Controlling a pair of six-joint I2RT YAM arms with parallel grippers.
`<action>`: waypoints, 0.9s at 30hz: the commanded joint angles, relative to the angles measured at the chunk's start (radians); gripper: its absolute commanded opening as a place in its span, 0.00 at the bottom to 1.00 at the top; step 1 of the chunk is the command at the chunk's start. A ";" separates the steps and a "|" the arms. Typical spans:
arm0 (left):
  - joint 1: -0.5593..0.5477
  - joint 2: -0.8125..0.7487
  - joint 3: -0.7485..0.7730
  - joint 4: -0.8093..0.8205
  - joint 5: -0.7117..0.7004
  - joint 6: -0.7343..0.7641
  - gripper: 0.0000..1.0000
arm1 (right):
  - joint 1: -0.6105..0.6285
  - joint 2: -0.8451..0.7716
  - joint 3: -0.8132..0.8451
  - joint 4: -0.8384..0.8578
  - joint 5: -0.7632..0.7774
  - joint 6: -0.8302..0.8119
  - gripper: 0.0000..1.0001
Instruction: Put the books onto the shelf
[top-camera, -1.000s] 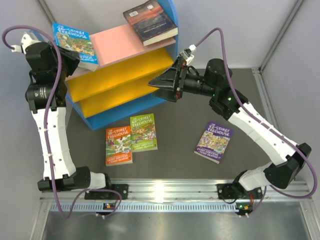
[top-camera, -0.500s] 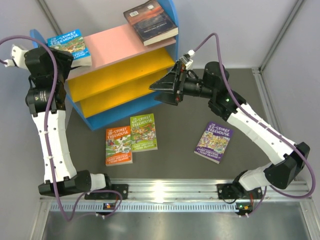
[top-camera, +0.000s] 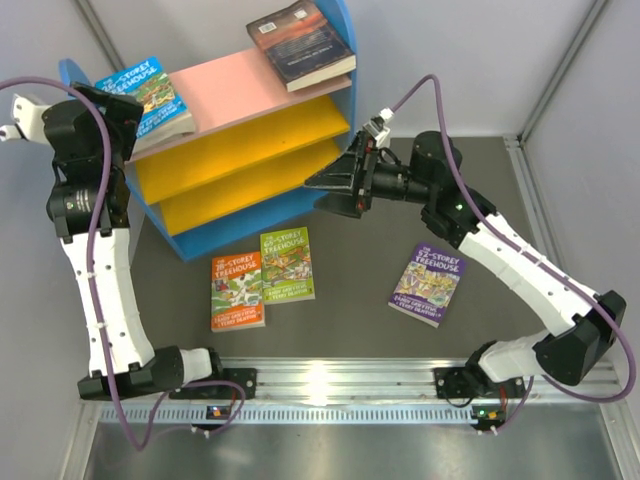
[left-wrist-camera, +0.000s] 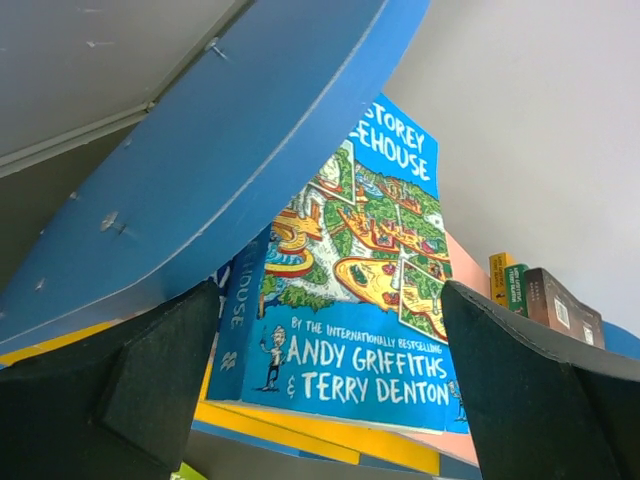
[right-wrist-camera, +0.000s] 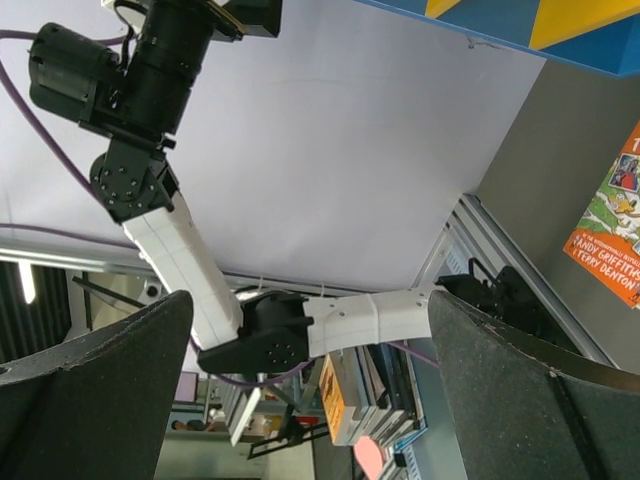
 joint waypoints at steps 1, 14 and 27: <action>0.025 -0.028 -0.008 -0.165 -0.103 0.049 0.99 | -0.009 -0.047 -0.016 0.031 -0.007 -0.025 1.00; 0.025 -0.189 -0.103 -0.337 -0.182 0.126 0.99 | -0.009 -0.078 -0.127 -0.195 0.053 -0.214 1.00; 0.024 -0.516 -0.501 -0.350 -0.022 0.196 0.99 | -0.008 -0.042 -0.342 -0.276 0.126 -0.332 1.00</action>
